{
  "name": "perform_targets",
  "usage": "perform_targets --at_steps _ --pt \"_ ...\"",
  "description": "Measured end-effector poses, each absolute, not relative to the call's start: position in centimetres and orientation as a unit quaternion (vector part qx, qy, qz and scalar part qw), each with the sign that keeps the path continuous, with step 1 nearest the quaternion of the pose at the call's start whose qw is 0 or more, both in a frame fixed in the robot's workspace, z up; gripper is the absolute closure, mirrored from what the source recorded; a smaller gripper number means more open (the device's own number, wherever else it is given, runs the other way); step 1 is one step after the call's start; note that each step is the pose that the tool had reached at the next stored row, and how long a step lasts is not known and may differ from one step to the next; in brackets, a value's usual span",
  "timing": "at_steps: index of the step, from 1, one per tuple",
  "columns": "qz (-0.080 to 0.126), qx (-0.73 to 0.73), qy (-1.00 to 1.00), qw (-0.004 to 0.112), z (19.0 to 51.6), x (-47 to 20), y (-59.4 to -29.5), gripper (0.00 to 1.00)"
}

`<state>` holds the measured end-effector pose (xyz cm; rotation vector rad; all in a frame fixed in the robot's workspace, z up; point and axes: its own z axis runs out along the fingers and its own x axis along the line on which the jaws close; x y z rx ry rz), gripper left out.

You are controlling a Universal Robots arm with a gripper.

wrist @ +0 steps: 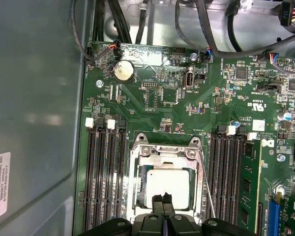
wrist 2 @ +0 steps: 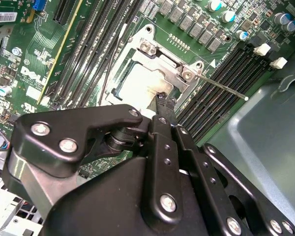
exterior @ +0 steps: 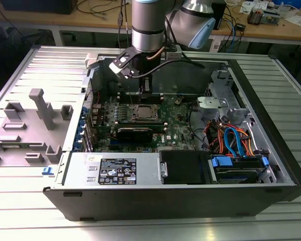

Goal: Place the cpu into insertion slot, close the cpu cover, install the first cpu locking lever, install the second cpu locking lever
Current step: 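Install the first cpu locking lever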

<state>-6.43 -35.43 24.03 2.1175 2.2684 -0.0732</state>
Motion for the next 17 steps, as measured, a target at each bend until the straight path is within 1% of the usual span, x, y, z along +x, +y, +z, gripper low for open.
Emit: perform_targets --at_steps 5,8,17 --pt "-0.024 0.682 0.731 0.019 24.14 -6.42 -35.42 0.89" --pt "-0.024 0.682 0.731 0.019 24.86 -6.43 -35.43 0.89" --pt "-0.022 0.625 0.78 0.021 24.88 -6.55 -35.43 0.89"
